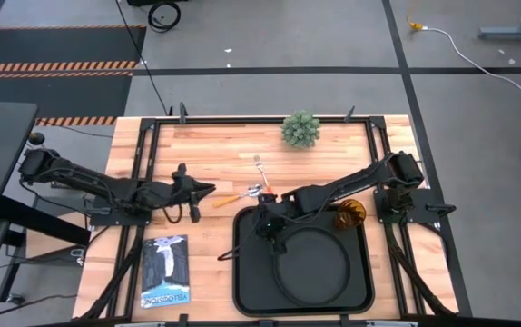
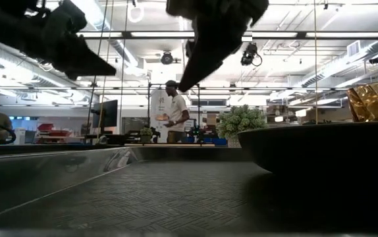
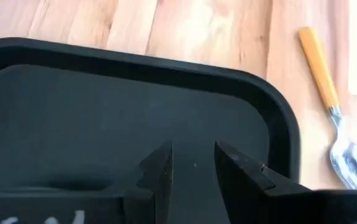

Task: Pick and place plate/cup/fork/spoon on tray
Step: Put the black plate on the bottom right of the black tray

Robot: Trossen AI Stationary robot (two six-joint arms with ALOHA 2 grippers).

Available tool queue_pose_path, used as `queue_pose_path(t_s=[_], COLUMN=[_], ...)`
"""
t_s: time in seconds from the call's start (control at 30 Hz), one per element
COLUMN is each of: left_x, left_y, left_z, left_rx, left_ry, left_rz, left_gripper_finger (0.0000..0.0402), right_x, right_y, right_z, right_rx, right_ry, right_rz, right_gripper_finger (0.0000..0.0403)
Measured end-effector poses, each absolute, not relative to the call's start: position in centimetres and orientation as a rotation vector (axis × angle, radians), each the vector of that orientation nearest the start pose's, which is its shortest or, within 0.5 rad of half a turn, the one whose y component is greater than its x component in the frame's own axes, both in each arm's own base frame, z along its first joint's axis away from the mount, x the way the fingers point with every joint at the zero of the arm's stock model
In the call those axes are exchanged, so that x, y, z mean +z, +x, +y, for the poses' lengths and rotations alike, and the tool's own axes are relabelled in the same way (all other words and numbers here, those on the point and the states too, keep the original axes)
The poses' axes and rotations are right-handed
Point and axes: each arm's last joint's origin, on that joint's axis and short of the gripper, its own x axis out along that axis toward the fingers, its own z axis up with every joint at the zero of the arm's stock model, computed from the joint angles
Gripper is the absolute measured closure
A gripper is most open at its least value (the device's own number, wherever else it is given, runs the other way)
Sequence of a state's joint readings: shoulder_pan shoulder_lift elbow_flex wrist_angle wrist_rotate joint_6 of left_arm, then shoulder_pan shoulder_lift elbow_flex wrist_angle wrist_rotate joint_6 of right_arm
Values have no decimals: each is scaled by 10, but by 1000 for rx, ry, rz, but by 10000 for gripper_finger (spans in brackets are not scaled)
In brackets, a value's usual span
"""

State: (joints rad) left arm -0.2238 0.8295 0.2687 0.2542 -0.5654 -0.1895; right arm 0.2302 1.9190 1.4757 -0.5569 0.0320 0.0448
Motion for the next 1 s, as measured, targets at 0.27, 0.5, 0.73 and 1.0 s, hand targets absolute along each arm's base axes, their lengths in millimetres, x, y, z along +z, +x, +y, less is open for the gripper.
queue_pose_path(t_s=[0.27, 0.5, 0.73, 1.0], left_x=[187, 190, 191, 191], left_y=[157, 156, 158, 158], left_z=[-22, -20, -20, -20], left_rx=[351, 375, 377, 378], left_ry=[-133, -186, -208, -233], left_rz=[70, 16, -7, -15], left_gripper_finger=[359, 359, 359, 359], right_x=[180, 162, 158, 155], right_y=[404, 405, 399, 388], right_z=[97, 104, 108, 112], right_rx=[223, 269, 328, 361], right_ry=[-59, -52, -53, -81], right_rz=[1135, 1193, 1253, 1341], right_gripper_finger=[277, 277, 277, 277])
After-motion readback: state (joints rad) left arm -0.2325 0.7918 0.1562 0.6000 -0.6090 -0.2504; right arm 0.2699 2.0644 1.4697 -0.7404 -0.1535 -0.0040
